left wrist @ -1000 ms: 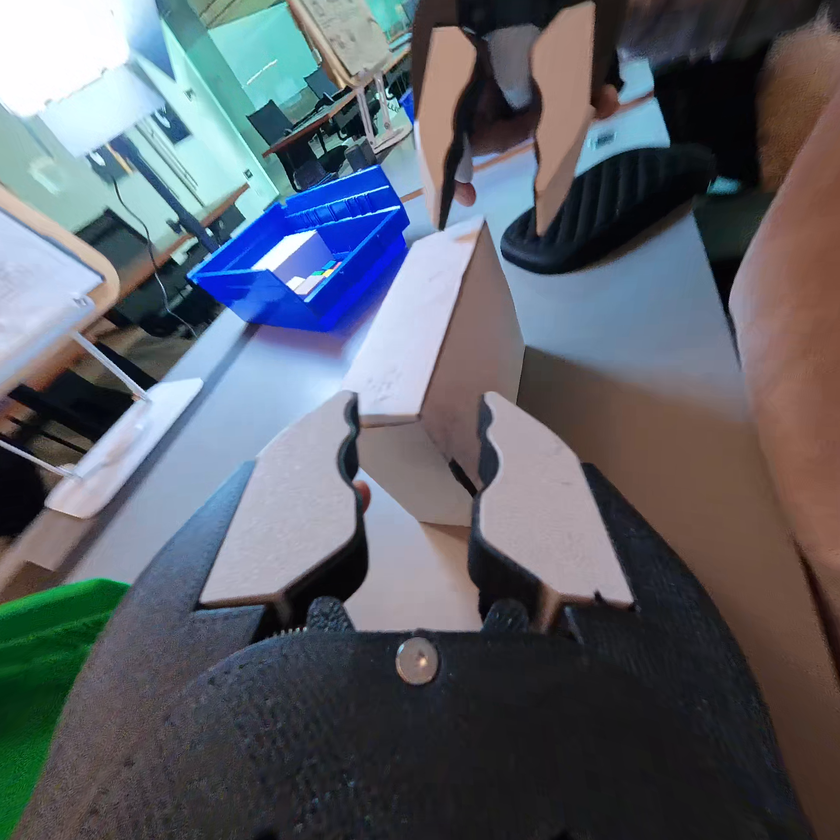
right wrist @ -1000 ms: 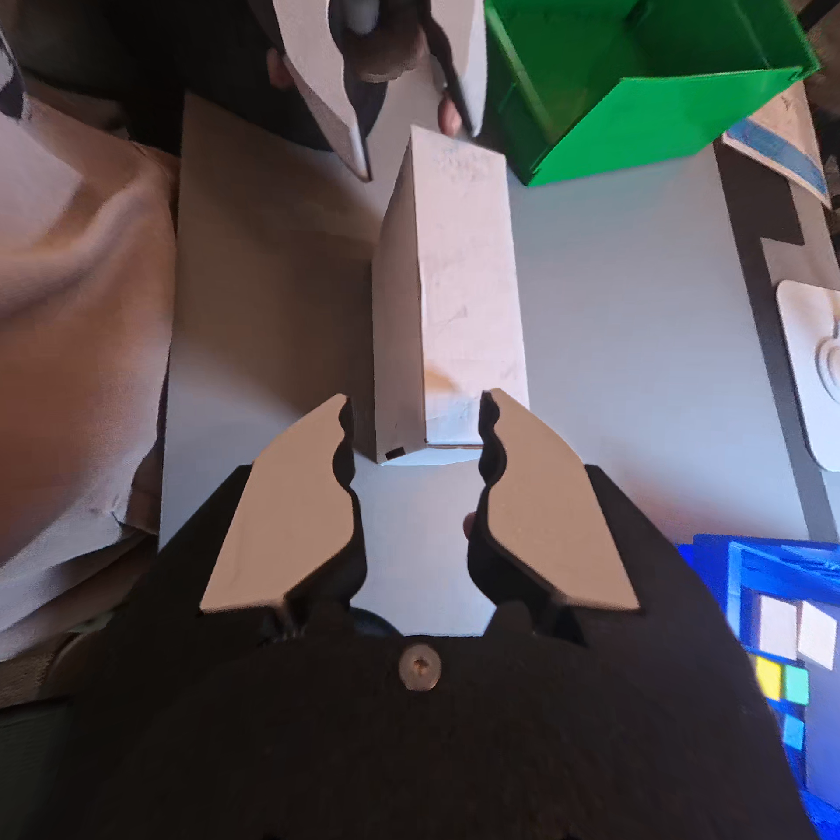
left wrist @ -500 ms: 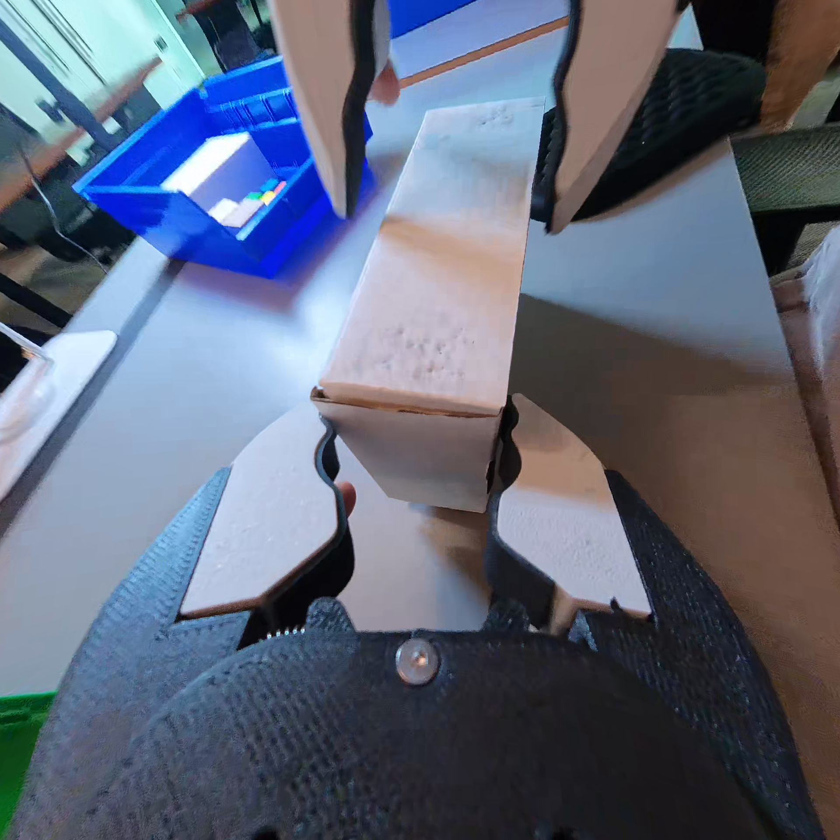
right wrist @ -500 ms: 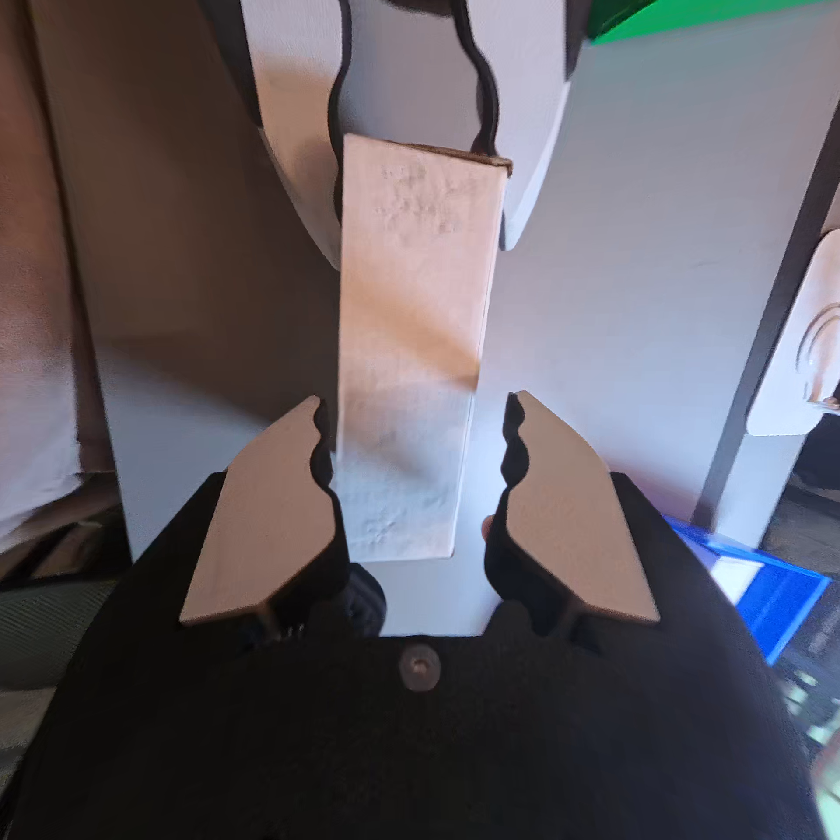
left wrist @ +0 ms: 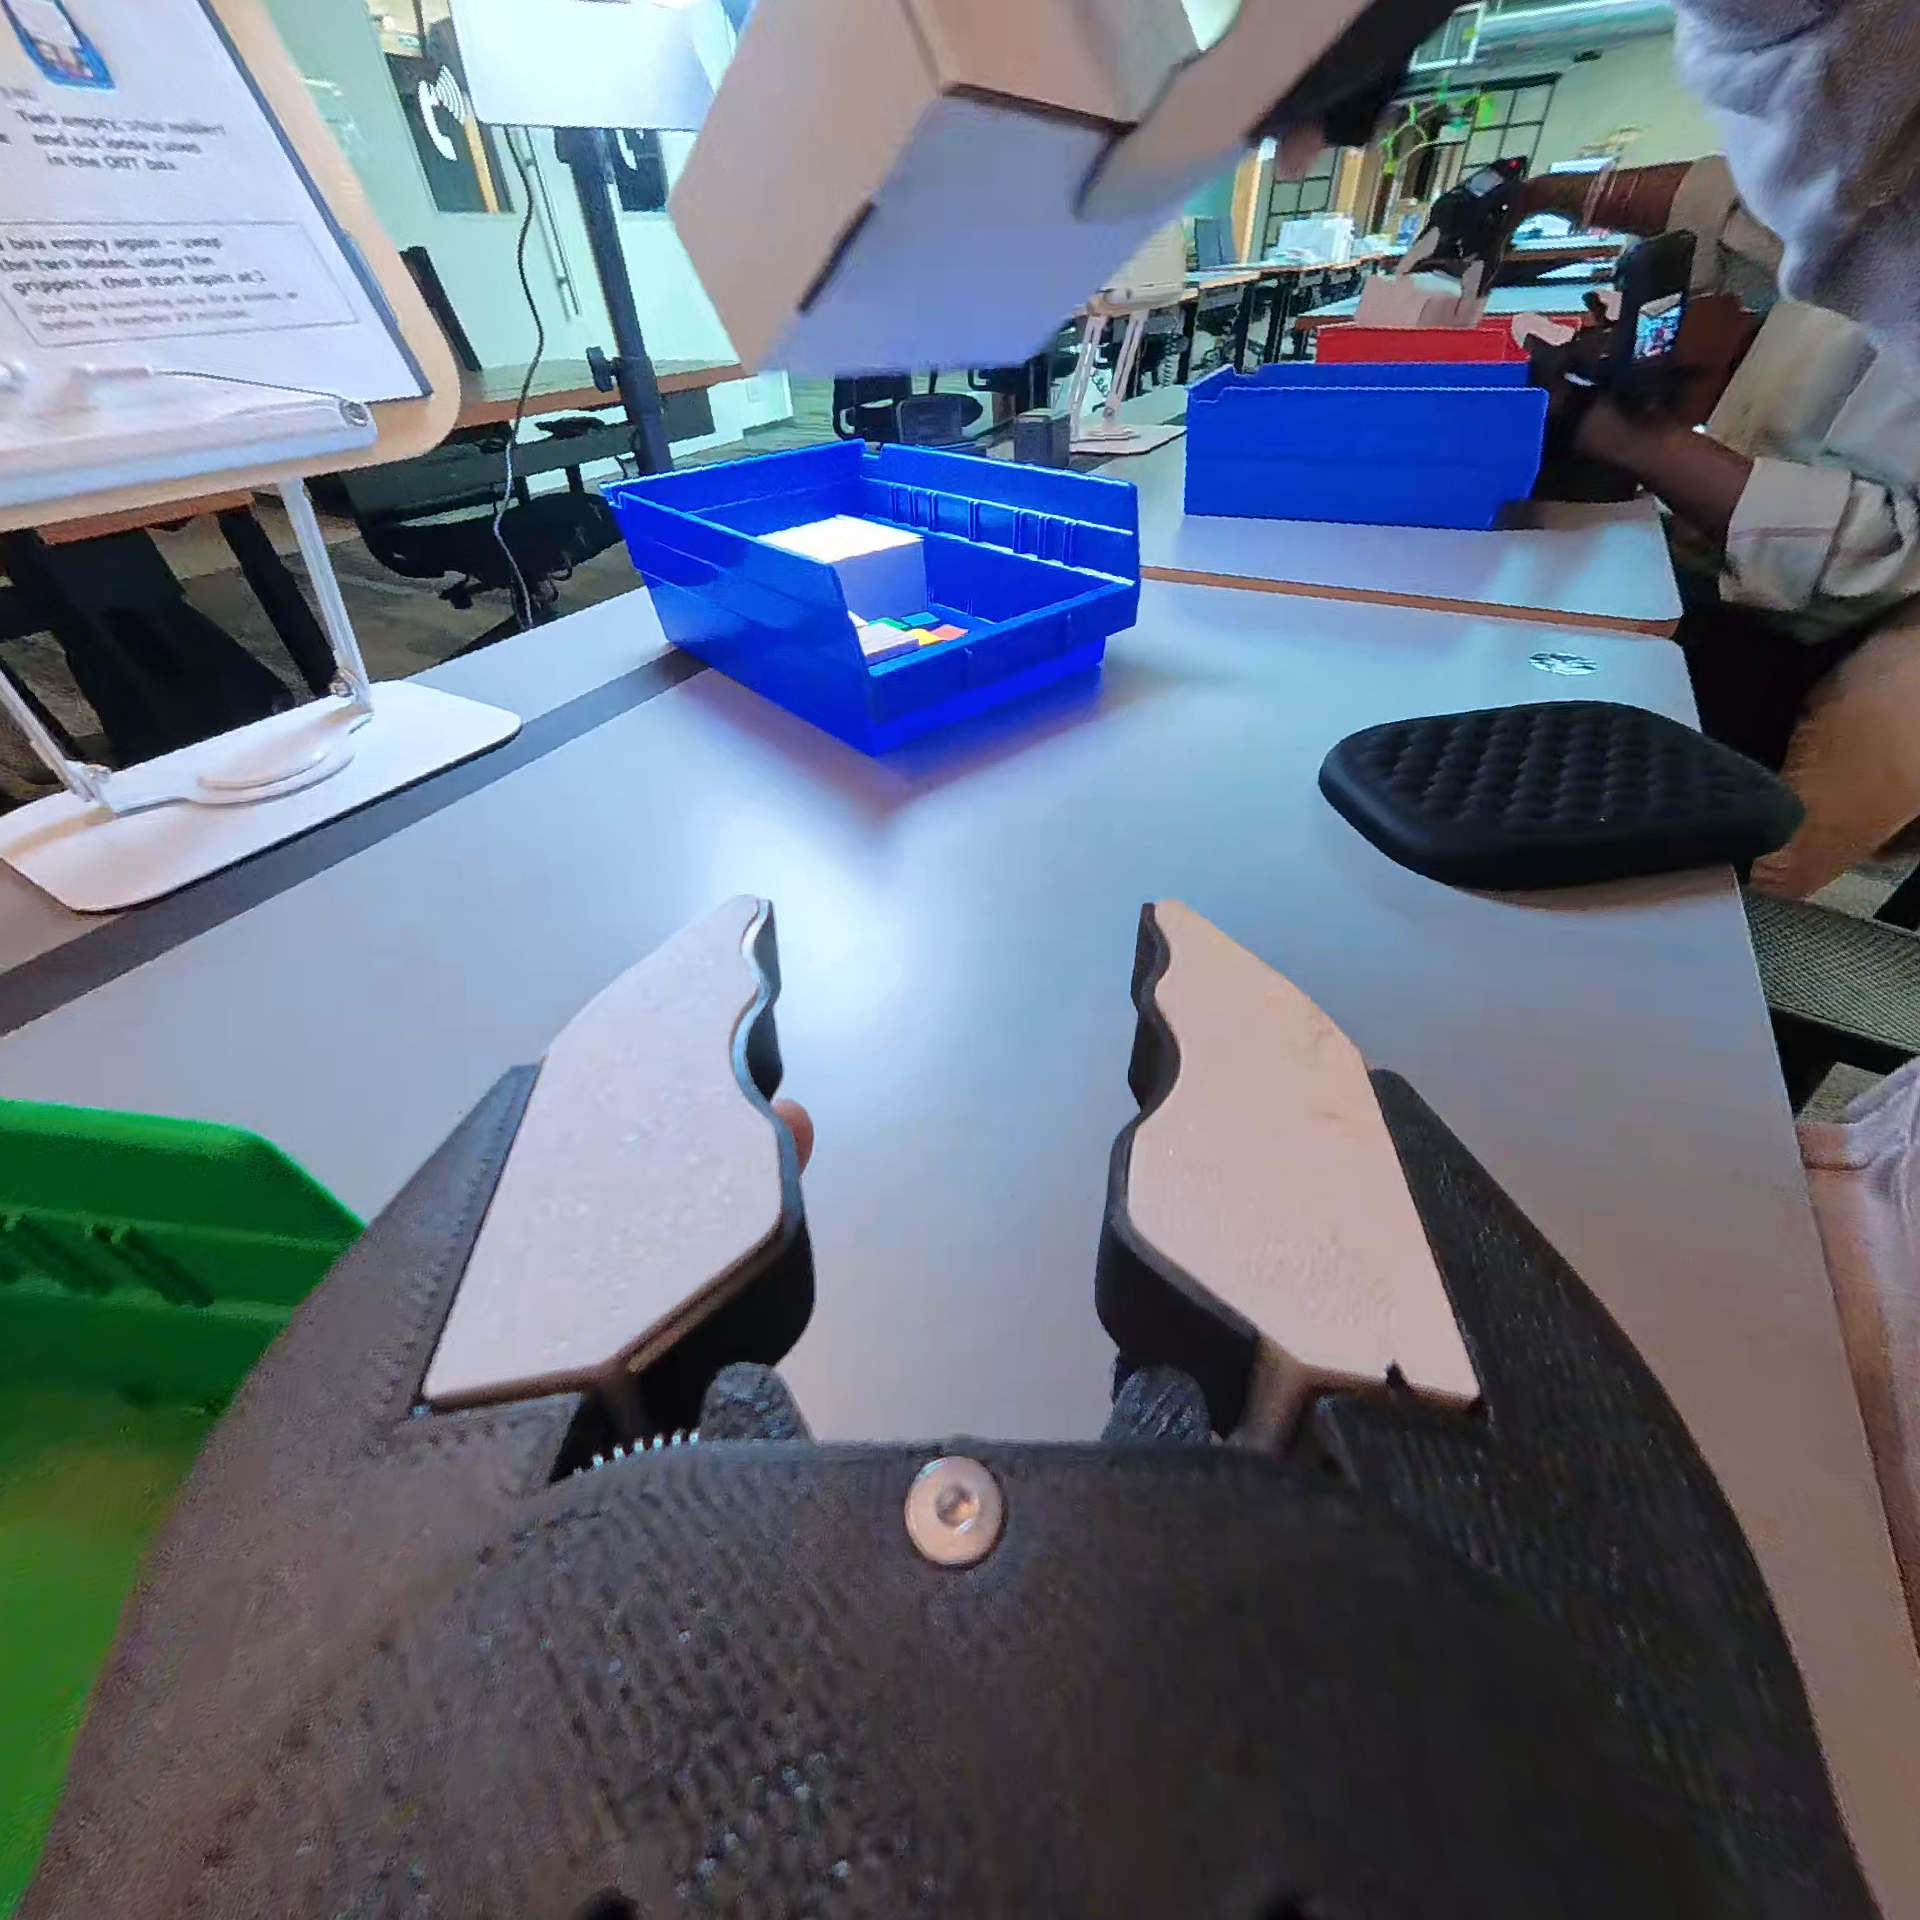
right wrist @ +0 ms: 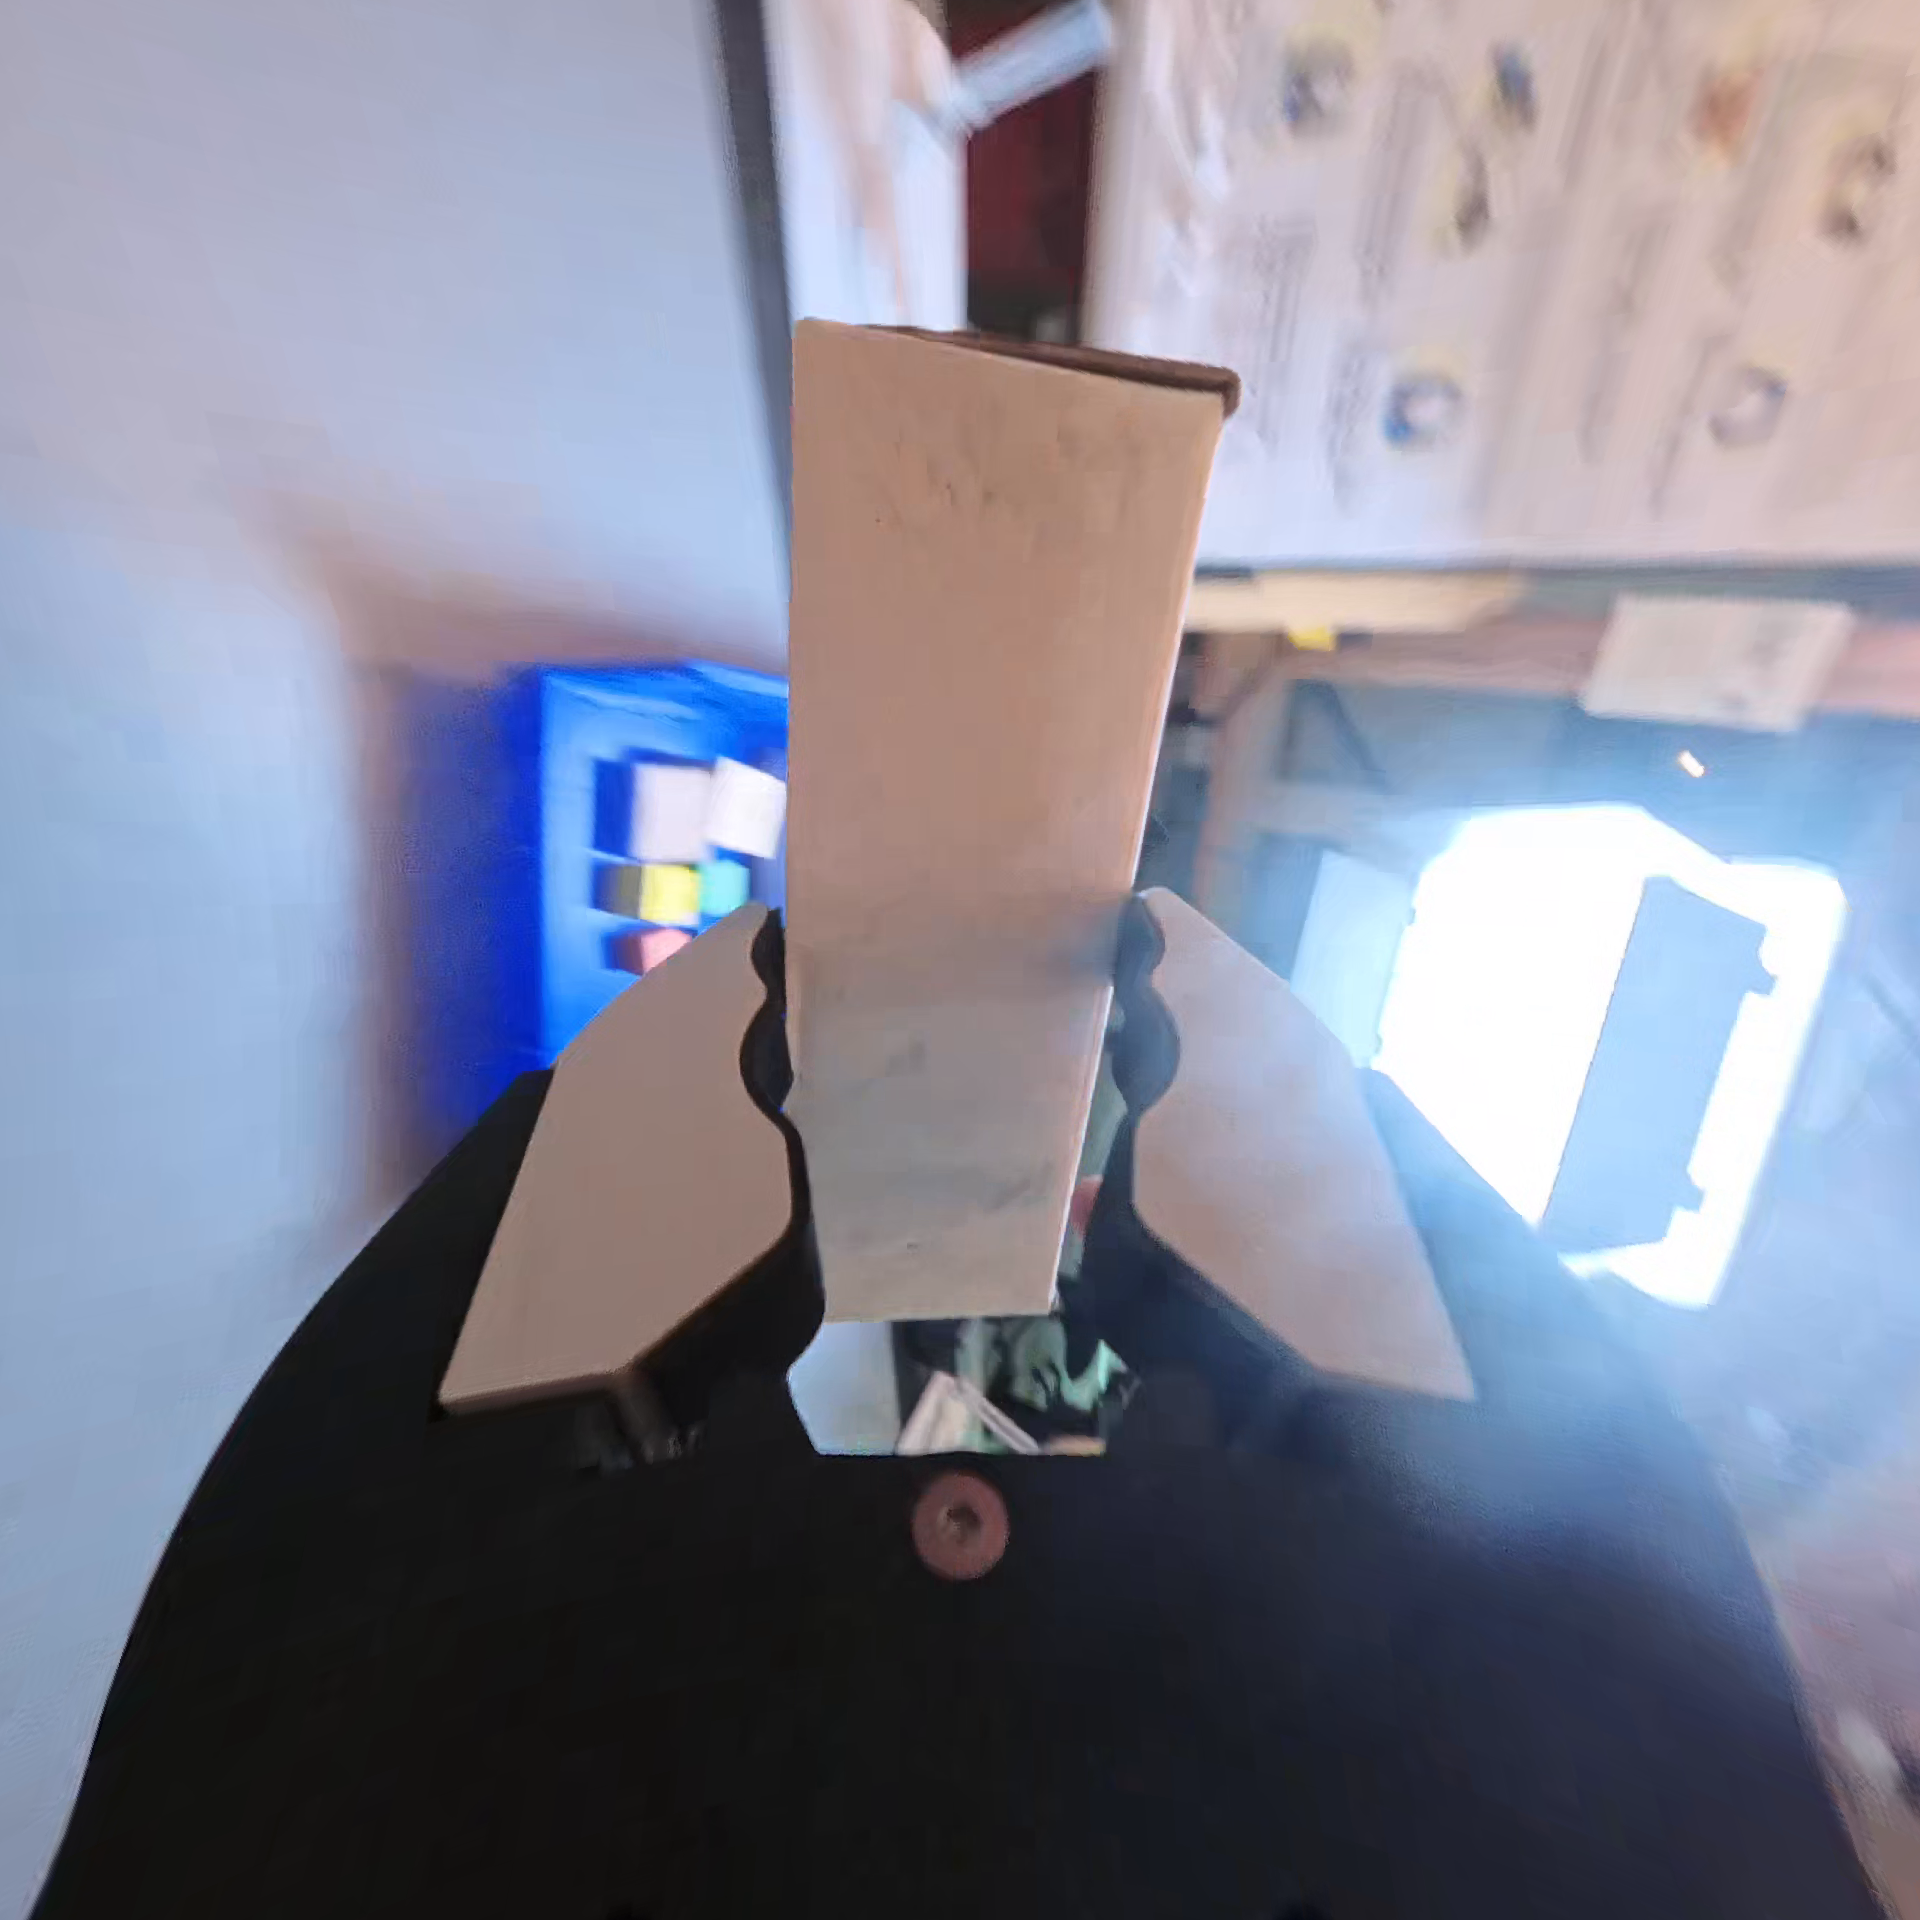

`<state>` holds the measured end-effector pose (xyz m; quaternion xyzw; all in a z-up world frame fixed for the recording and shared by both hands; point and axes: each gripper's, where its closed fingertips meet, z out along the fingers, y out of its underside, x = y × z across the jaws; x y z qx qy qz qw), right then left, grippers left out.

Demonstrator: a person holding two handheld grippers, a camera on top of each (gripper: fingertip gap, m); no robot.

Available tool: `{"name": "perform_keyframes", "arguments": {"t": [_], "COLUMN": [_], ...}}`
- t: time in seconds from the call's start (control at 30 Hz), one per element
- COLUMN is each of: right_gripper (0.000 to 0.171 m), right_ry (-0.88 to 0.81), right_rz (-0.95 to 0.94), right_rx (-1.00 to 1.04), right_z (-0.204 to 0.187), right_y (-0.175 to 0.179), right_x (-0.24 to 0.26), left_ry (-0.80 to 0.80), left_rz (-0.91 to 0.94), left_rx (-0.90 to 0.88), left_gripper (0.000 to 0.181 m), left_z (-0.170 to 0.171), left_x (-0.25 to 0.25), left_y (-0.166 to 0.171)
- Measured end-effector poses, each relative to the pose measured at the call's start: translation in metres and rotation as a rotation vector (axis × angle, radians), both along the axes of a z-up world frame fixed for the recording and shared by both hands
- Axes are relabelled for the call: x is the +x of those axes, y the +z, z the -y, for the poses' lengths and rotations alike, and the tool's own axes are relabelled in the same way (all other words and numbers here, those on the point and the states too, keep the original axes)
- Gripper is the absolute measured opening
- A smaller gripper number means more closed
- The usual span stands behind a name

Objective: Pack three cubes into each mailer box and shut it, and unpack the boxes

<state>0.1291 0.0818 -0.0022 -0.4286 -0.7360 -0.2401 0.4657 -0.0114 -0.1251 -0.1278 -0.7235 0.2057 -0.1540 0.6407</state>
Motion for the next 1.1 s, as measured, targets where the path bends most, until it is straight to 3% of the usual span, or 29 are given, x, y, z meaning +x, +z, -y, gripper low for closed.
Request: {"name": "perform_keyframes", "arguments": {"t": [0.1, 0.2, 0.4, 0.57, 0.7, 0.83, 0.97, 1.03, 1.1], "right_gripper": [0.061, 0.061, 0.062, 0.070, 0.069, 0.051, 0.049, 0.054, 0.062], "right_ry": [-0.103, -0.150, -0.159, -0.215, -0.221, -0.207, -0.105, -0.127, -0.141], "right_rz": [-0.014, -0.006, 0.104, 0.166, 0.179, 0.136, 0.186, 0.151, 0.069], "right_rx": [0.117, 0.166, 0.194, 0.019, -0.180, -0.274, -0.129, -0.099, -0.200], "right_z": [-0.081, -0.149, -0.225, -0.247, -0.246, -0.250, -0.260, -0.259, -0.239], "right_y": [-0.001, -0.033, -0.119, -0.154, -0.160, -0.152, -0.152, -0.148, -0.148], "right_x": [0.017, 0.023, 0.013, 0.008, 0.010, 0.006, -0.001, 0.000, -0.002], "left_ry": [0.015, 0.033, 0.088, 0.134, 0.217, 0.354, 0.412, 0.404, 0.388], "left_rz": [-0.017, -0.043, -0.082, -0.070, -0.100, -0.402, -0.734, -0.787, -0.838], "left_rx": [0.012, 0.013, -0.018, -0.049, -0.151, -0.323, -0.479, -0.501, -0.525], "left_gripper": [0.064, 0.063, 0.062, 0.066, 0.070, 0.073, 0.072, 0.065, 0.057], "left_z": [0.001, 0.000, -0.003, -0.002, 0.011, 0.031, 0.043, 0.042, 0.042], "left_x": [-0.001, -0.004, -0.018, -0.040, -0.084, -0.140, -0.180, -0.185, -0.188], "left_y": [-0.002, -0.006, -0.016, -0.011, -0.011, -0.042, -0.078, -0.090, -0.100]}}
